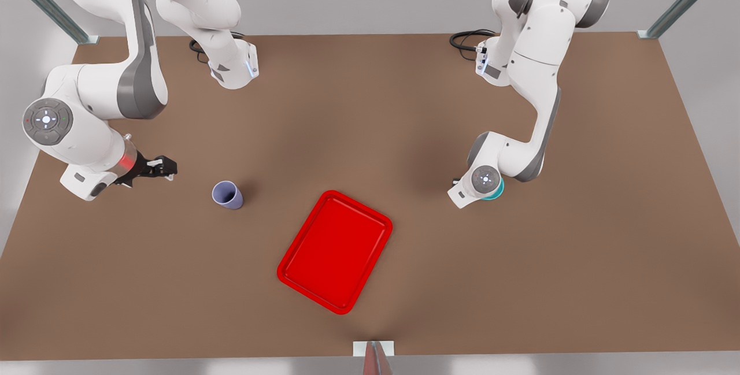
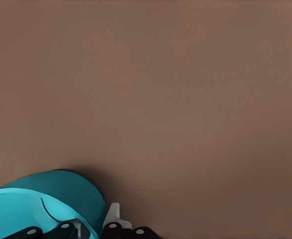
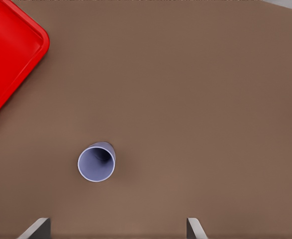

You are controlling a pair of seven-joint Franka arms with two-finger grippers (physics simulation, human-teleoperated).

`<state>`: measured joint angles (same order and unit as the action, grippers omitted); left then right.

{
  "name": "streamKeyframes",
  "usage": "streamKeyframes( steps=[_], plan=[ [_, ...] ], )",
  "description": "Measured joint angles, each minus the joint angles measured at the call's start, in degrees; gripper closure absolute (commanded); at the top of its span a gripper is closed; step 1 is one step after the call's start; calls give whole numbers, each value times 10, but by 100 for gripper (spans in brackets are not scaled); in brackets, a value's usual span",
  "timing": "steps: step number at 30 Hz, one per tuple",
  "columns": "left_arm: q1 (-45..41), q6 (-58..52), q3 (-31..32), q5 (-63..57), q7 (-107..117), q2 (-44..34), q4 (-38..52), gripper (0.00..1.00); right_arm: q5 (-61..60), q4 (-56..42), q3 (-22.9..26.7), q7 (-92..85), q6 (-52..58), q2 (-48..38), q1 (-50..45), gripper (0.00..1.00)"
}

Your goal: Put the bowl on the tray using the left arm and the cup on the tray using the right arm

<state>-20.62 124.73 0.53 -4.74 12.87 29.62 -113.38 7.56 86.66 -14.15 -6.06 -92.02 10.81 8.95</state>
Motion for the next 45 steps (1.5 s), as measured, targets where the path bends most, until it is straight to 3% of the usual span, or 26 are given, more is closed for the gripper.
streamKeyframes(
  steps=[8, 14, 16, 19, 21, 27, 31, 35, 42, 45],
  plan=[
    [-7, -20, 0, -63, 4, -15, 0, 77, 0, 1, 0, 0, 1, -1, 0, 0],
    [-17, -57, -1, -68, 3, -101, 1, 76, 0, 1, 0, 0, 1, -1, 0, 0],
    [-53, -99, -2, -74, 1, -103, 58, 75, 0, 1, 0, 0, 1, -1, 0, 0],
    [-133, -189, -4, -84, 25, -41, 195, 75, 0, 1, 0, 0, 2, 0, 0, 0],
    [-234, -200, -74, -85, 36, 6, 253, 75, 0, 1, 0, 0, 2, -1, 0, 0],
    [-341, -218, -84, -66, 90, 117, 390, 75, -1, 1, 0, 0, 4, -1, 0, 0],
    [-353, -185, -117, -55, 83, 237, 532, 75, 0, 1, 0, 0, 4, -1, 0, 0],
    [-364, -128, -138, -54, 78, 298, 586, 75, 0, 1, 0, 0, 4, 0, 0, 0],
    [-401, -109, -160, -37, 54, 315, 635, 75, -1, 1, 0, 0, 5, -1, 0, 0],
    [-399, -46, -166, -29, 12, 341, 647, 75, -1, 2, 0, 0, 6, -1, 0, 0]
  ],
)
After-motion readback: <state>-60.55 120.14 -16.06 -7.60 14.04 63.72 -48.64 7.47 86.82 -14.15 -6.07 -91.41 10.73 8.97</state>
